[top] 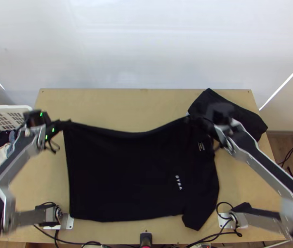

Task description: Fold the t-shirt

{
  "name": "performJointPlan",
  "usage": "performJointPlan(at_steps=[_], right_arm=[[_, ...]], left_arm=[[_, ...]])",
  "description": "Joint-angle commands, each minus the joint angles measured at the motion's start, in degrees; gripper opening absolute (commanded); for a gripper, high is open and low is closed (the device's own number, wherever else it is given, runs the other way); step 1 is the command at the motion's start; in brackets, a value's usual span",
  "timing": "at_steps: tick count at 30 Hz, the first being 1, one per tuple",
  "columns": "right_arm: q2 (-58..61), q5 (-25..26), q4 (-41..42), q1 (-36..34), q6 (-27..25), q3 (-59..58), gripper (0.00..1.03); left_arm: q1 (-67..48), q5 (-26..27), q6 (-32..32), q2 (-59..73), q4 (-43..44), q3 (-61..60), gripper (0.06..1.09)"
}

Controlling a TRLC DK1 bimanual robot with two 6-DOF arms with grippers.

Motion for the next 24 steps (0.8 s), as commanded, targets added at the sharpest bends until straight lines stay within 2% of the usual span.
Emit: performJointPlan(at_steps=[1, 6, 17, 24], right_arm=[[17.3, 2.7, -0.3, 0.3, 0.1, 12.4, 0.03], [24.1, 5.4, -0.6, -0.1, 0.0, 18.9, 0.03], [35.1, 11.5, -0.9, -2.8, 2.9, 30.3, 0.03], [37.0, 11.9, -0.8, -4.6, 3.2, 32.8, 0.03]], left_arm=[[0.8, -3.5, -0.8, 22.1, 2.4, 18.4, 0.09], [1.3, -5.6, -1.3, 31.7, 0.0, 29.2, 0.09], [2.1, -9.5, -1.2, 42.0, -0.5, 38.8, 0.09], [2.6, -10.1, -0.6, 43.3, -2.5, 43.1, 0.09]])
